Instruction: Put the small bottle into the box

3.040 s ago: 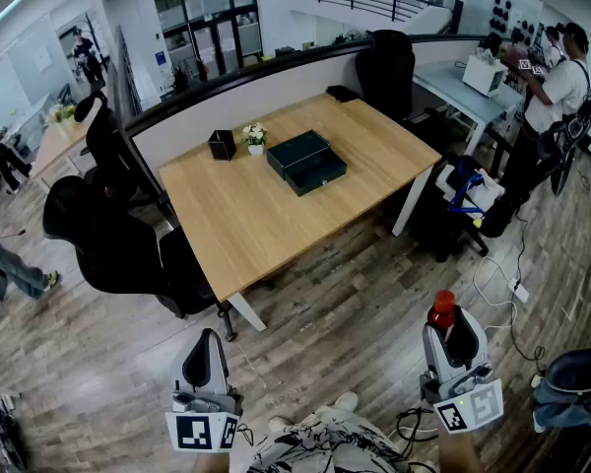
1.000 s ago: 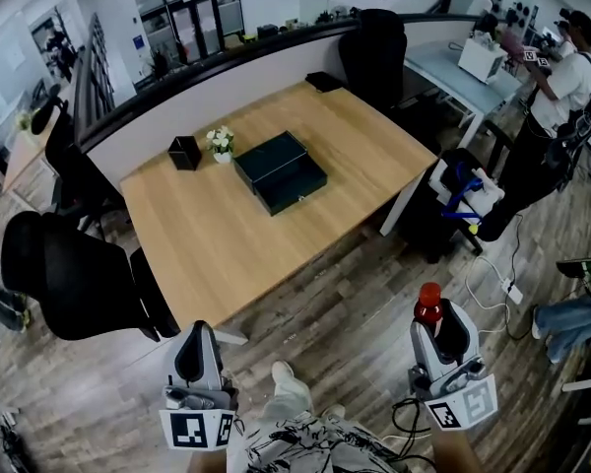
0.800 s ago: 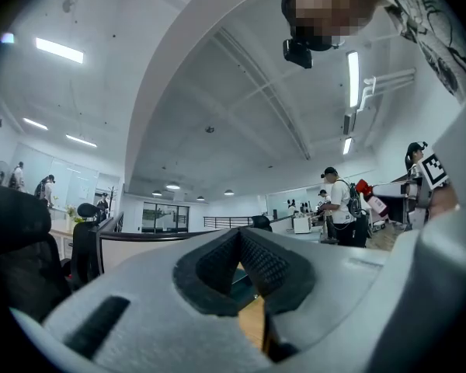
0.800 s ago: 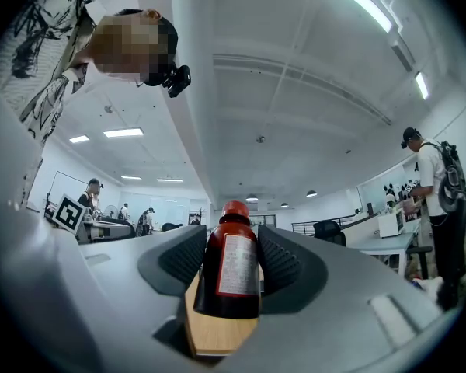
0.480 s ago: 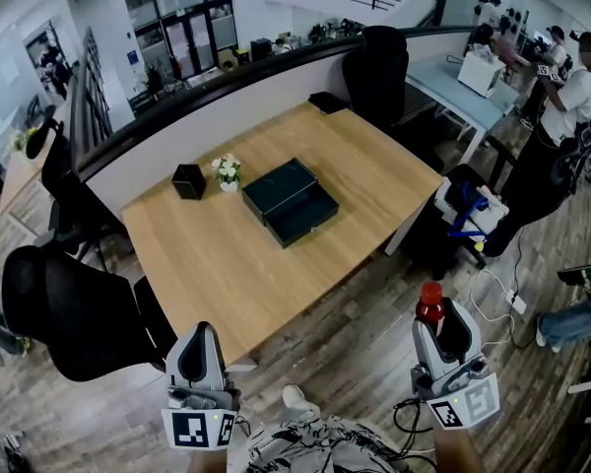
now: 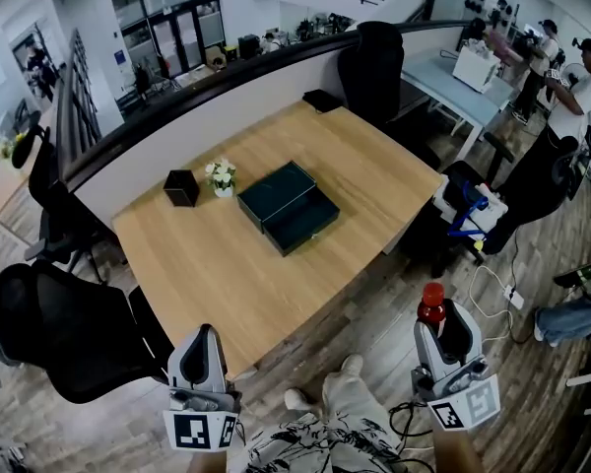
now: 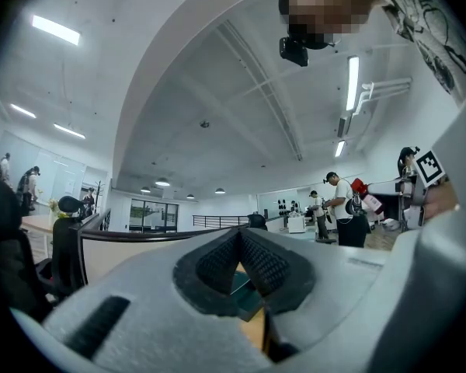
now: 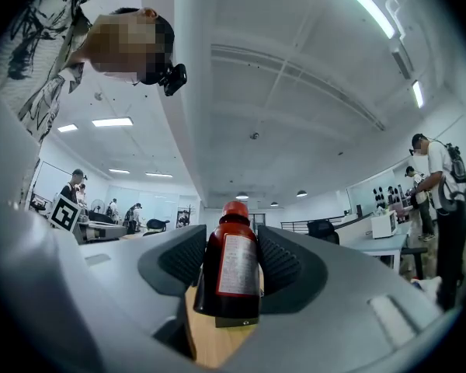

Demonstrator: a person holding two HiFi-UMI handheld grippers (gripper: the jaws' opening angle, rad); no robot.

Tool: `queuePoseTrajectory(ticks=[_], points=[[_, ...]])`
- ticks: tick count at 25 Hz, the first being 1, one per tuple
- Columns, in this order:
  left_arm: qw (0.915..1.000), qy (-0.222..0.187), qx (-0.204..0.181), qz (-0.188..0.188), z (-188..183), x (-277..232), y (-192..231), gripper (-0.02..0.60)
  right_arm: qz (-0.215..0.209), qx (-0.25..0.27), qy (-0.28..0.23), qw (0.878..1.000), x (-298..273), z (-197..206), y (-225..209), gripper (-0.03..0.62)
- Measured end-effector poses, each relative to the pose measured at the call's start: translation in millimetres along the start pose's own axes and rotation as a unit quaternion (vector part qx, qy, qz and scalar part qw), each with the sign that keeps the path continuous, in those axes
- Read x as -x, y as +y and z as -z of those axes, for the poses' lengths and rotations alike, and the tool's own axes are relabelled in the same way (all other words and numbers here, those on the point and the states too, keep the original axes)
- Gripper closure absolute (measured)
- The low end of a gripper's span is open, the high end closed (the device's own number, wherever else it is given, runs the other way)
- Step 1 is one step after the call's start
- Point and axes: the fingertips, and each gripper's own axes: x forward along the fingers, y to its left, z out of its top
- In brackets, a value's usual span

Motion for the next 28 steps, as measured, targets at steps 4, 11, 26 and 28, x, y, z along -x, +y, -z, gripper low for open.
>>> queuePoseTrajectory(ticks=[4, 11, 26, 28], points=[[1.0000, 0.002, -0.002, -0.003, 6, -17, 4, 0.589, -0.004, -0.001, 0.002, 1.000, -18, 9, -11, 0.375], [0.9996, 0.003, -0.003, -0.029, 15, -68, 6, 0.589, -0.019, -0.007, -0.002, 1.000, -67, 23, -58, 0.375], [0.9907, 0.010, -0.013, -0.135, 8, -211, 5, 0.589, -0.114, -0.013, 0.006, 0.993, -226, 33, -190, 0.375], [0.9875, 0.010, -0.014, -0.157, 9, -223, 3, 0.589, -0.134, -0.017, 0.008, 0.991, -245, 38, -203, 0.375]])
